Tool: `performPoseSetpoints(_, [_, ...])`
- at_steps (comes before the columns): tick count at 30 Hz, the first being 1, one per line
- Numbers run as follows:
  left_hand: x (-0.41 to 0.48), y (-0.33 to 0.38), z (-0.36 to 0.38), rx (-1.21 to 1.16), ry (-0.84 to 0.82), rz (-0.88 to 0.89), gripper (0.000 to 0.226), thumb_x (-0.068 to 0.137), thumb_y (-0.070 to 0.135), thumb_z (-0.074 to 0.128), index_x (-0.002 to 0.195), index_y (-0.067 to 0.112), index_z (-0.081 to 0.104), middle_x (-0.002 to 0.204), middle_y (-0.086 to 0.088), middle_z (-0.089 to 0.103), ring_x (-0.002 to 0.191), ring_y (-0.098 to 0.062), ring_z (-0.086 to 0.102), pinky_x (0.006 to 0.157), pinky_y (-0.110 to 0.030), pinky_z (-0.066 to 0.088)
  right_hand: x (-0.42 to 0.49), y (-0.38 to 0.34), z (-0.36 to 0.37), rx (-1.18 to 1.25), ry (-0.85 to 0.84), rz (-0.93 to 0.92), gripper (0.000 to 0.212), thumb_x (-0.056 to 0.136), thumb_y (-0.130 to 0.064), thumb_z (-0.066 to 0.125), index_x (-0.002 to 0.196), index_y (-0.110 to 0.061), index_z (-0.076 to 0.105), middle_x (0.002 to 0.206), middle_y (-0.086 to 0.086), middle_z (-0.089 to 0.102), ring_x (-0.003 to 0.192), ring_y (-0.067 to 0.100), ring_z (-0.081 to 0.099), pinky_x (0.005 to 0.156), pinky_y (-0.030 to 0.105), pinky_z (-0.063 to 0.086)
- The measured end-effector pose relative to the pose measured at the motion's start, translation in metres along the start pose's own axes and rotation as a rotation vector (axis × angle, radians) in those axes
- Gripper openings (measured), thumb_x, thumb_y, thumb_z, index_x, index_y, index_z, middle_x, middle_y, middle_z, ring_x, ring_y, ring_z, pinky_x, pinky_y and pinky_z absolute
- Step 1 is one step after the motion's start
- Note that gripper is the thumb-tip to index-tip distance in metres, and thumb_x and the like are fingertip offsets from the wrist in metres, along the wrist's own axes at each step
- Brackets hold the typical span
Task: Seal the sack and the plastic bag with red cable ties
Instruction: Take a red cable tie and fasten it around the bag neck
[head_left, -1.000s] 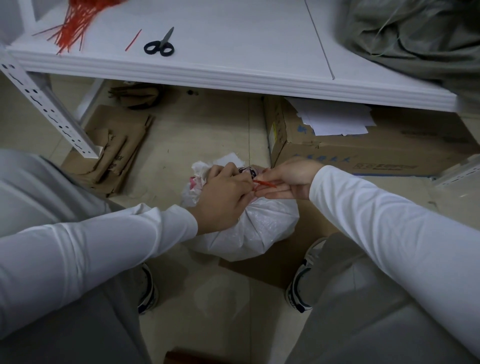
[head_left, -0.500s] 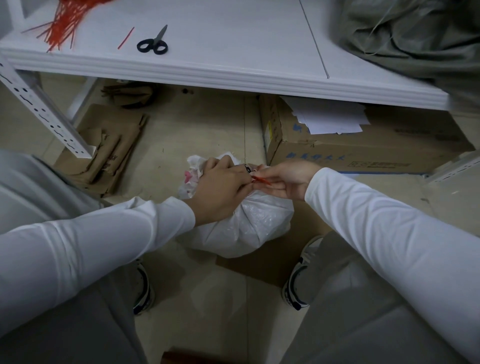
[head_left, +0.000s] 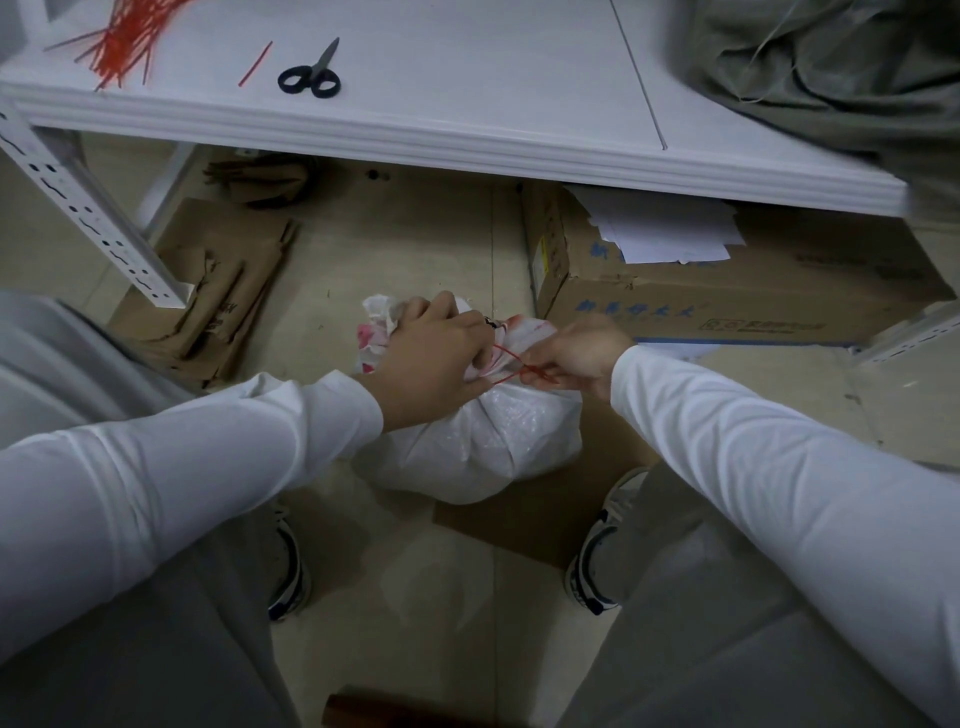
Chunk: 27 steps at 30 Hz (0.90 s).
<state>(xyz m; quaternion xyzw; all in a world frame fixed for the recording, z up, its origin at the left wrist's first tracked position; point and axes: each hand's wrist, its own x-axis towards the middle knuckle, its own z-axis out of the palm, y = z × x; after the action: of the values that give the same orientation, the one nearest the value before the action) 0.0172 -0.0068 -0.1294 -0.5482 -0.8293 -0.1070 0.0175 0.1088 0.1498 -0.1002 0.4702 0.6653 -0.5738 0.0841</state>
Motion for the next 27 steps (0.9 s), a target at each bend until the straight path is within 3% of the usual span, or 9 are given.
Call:
performPoseSetpoints(3, [0.000,0.000,-0.003,0.060,-0.003,0.012,0.033,0.084,0.051,0.057,0.100,0.023,0.056,0.106,0.004,0.058,0.100,-0.021,0.045,0.085,-0.035,0.030,0.007,0.006,0.003,-0.132,0.084,-0.041,0.039,0.065,-0.018,0.086,0.097,-0.004,0.068,0.095,0.013,0.071,0.089,0.028,0.069,0.084,0.043,0.057])
performPoseSetpoints(6, [0.001,0.004,-0.004,0.124,-0.061,-0.014,0.048,0.085,0.048,0.059,0.119,0.017,0.047,0.118,-0.005,0.049,0.107,-0.025,0.045,0.089,-0.036,0.035,0.007,0.008,0.005,-0.161,0.120,-0.053,0.045,0.065,-0.021,0.086,0.102,-0.006,0.068,0.098,0.010,0.070,0.090,0.026,0.068,0.086,0.041,0.057])
performPoseSetpoints(10, [0.007,-0.002,-0.008,0.251,-0.225,-0.070,0.052,0.086,0.046,0.060,0.122,0.011,0.048,0.118,-0.011,0.054,0.107,-0.027,0.048,0.090,-0.036,0.040,0.010,0.003,0.010,-0.178,0.134,-0.079,0.035,0.066,-0.017,0.082,0.094,-0.002,0.070,0.092,0.015,0.071,0.088,0.029,0.069,0.084,0.042,0.057])
performPoseSetpoints(12, [0.010,-0.006,-0.011,0.321,-0.259,-0.051,0.047,0.087,0.046,0.059,0.118,0.011,0.051,0.114,-0.011,0.058,0.104,-0.027,0.050,0.086,-0.036,0.040,0.010,0.002,0.014,-0.202,0.143,-0.097,0.024,0.072,-0.012,0.079,0.090,0.001,0.072,0.087,0.017,0.072,0.083,0.028,0.072,0.081,0.041,0.059])
performPoseSetpoints(16, [0.011,-0.005,-0.015,0.294,-0.327,-0.023,0.048,0.087,0.043,0.061,0.123,0.013,0.048,0.110,-0.008,0.062,0.096,-0.027,0.057,0.082,-0.036,0.046,0.013,0.010,0.018,-0.341,0.193,-0.148,0.014,0.080,-0.013,0.074,0.087,0.000,0.073,0.081,0.011,0.072,0.071,0.017,0.067,0.059,0.022,0.053])
performPoseSetpoints(22, [0.006,-0.008,-0.017,0.180,-0.272,0.012,0.052,0.091,0.038,0.057,0.136,0.019,0.038,0.117,-0.005,0.062,0.094,-0.026,0.062,0.078,-0.035,0.049,0.016,0.013,0.017,-0.394,0.219,-0.160,0.020,0.075,-0.019,0.079,0.089,-0.006,0.075,0.088,0.008,0.071,0.083,0.018,0.065,0.067,0.025,0.049])
performPoseSetpoints(27, [-0.001,-0.010,-0.010,0.270,-0.237,0.106,0.054,0.087,0.021,0.054,0.137,0.028,0.038,0.126,-0.003,0.055,0.100,-0.027,0.058,0.082,-0.041,0.047,0.019,0.011,0.017,-0.136,0.132,-0.059,0.042,0.061,-0.020,0.086,0.096,-0.003,0.070,0.090,0.015,0.072,0.084,0.029,0.071,0.081,0.042,0.058])
